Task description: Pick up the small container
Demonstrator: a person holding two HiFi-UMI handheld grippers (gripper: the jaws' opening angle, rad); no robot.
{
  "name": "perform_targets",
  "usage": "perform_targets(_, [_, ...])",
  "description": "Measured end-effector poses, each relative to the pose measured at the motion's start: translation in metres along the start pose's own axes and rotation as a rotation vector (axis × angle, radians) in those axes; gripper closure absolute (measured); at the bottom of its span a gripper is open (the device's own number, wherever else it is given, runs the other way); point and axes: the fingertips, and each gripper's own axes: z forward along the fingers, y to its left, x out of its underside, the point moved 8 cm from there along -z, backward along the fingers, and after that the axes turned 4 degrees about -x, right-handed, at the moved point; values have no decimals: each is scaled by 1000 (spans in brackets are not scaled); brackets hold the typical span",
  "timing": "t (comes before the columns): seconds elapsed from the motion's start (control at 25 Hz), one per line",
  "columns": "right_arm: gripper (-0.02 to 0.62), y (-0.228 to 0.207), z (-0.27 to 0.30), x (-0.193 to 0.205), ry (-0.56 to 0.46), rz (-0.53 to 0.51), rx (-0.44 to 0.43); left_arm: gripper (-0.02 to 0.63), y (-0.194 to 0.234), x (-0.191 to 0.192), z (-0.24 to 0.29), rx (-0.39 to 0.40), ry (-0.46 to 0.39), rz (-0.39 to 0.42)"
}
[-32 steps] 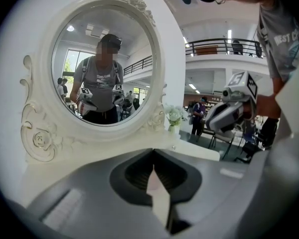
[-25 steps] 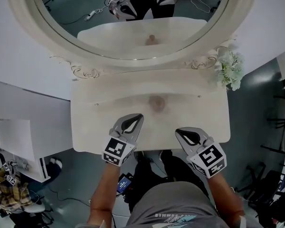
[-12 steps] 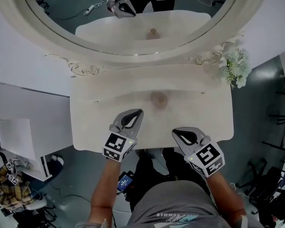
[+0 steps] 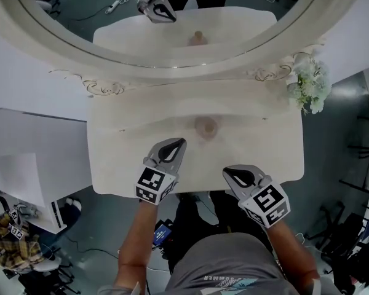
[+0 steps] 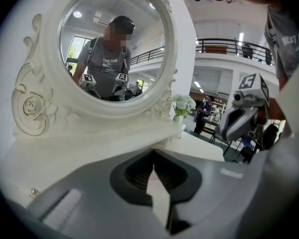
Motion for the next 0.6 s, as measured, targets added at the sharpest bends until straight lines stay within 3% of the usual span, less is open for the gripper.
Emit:
perform_targets(0.4, [594, 3, 33, 9, 41, 40, -62, 603, 8, 17, 29, 32, 45, -41])
perform_targets(0.6, [594, -7, 36, 15, 52, 74, -45, 603, 20, 20, 35, 20, 58, -52])
